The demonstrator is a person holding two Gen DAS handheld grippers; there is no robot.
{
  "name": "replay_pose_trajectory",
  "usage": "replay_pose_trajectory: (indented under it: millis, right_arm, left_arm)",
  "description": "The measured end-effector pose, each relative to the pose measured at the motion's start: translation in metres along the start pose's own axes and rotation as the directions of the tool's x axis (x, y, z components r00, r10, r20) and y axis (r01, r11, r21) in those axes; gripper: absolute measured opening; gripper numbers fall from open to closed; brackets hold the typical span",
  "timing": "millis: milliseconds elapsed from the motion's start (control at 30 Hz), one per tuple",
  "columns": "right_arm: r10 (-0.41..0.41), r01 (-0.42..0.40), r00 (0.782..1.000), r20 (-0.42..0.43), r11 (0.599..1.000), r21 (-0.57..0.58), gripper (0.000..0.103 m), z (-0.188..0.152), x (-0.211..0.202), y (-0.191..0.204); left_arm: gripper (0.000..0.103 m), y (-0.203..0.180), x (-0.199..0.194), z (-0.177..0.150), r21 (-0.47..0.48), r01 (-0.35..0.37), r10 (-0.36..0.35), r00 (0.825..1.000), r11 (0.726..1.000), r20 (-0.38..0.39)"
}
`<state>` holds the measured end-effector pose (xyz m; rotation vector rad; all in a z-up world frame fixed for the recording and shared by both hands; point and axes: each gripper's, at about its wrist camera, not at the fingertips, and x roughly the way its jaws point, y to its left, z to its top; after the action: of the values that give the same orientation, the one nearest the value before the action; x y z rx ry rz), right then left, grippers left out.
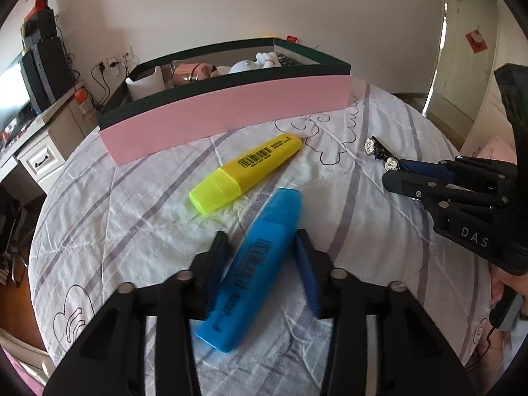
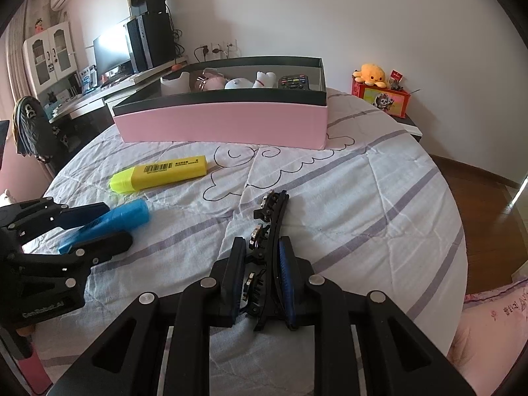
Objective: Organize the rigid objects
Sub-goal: 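Grasp the black hair clip with the right tool while the left tool grasps the blue highlighter, then carry the hair clip and blue highlighter into the pink box and open both tools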
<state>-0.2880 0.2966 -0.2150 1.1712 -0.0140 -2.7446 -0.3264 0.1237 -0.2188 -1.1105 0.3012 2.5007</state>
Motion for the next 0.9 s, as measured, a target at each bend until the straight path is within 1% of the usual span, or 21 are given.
replay_pose_trajectory:
  millis: [33,100,333,433,567,700,900]
  right_arm:
    - [-0.001,0.001,1.0,-0.004,1.0,0.002,0.02,0.001,0.0,0.0]
    - [-0.004,0.004,1.0,-0.009,1.0,0.003,0.02,0.003,0.002,0.0]
    - [0.0,0.0,1.0,-0.005,1.0,-0.003,0.02,0.002,-0.001,0.003]
    - [0.039,-0.039,0.999,0.006,0.999,0.022,0.02,0.002,-0.006,0.002]
    - [0.075,-0.075,0.997,0.011,0.997,0.017,0.02,0.003,-0.012,0.011]
    - [0.101,-0.101,0.994,0.049,0.995,0.008,0.02,0.009,-0.026,0.022]
    - [0.108,-0.107,0.988,0.114,0.994,-0.021,0.02,0.019,-0.052,0.038]
  left_arm:
    - [0.031,0.002,-0.001,0.0,-0.008,0.002,-0.002,1.0,1.0,0.003]
    - [0.026,0.007,-0.003,0.0,-0.03,-0.006,0.007,1.0,1.0,0.007]
    - [0.026,0.019,-0.018,-0.006,-0.064,-0.003,0.005,1.0,0.998,0.029]
    - [0.026,0.024,-0.025,-0.007,-0.074,-0.001,0.004,0.999,0.997,0.048]
    - [0.026,0.033,-0.036,-0.007,-0.09,0.001,0.006,0.997,0.996,0.074]
    - [0.026,0.04,-0.047,-0.006,-0.105,-0.02,0.031,0.994,0.994,0.101]
    - [0.026,0.048,-0.071,-0.004,-0.126,-0.05,0.069,0.986,0.991,0.152]
